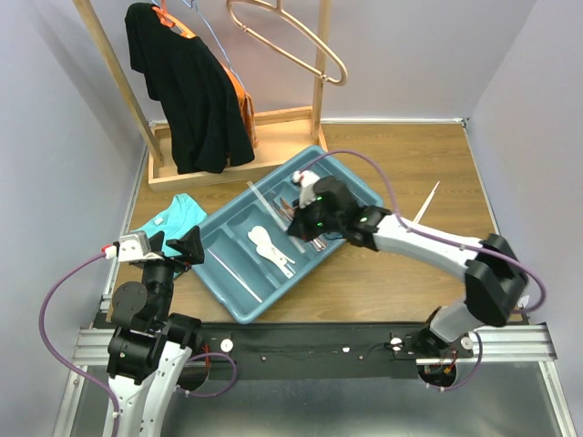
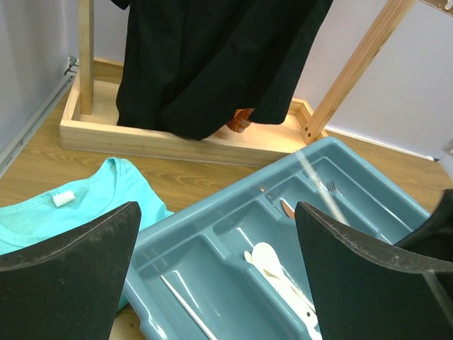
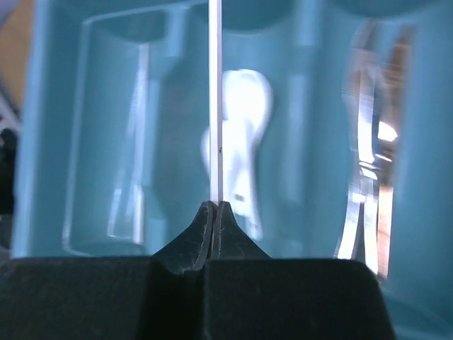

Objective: Sort the eating utensils into containers

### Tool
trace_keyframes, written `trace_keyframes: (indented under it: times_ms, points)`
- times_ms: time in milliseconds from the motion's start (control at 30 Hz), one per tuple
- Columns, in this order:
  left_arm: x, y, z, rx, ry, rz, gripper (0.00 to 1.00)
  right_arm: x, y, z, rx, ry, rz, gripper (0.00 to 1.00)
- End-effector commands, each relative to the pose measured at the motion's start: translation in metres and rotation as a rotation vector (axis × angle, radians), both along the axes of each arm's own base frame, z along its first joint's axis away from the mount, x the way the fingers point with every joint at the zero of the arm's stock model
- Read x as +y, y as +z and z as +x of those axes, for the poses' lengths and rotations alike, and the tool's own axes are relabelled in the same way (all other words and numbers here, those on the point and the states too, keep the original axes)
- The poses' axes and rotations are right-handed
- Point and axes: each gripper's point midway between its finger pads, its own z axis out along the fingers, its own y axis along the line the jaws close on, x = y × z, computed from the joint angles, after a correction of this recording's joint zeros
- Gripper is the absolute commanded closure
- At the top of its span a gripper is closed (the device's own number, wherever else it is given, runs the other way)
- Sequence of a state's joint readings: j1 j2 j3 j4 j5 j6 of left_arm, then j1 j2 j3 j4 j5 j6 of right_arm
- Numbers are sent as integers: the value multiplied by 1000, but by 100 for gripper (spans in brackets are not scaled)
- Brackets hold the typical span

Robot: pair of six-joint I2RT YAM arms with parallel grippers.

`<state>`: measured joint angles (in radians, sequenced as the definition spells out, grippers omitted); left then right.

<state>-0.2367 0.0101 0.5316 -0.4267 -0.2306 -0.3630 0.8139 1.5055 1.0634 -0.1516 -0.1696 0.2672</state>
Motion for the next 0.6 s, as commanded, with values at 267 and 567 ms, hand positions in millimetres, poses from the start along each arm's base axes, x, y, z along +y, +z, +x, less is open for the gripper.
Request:
trace_keyframes:
  times_ms: [267,567]
  points:
    - [4,23,-20,-134,-3,-19,1,129,-20,-67,138,234,102,97]
    - [5,24,-21,-137,2,-21,1,132,-55,-95,269,255,0,66]
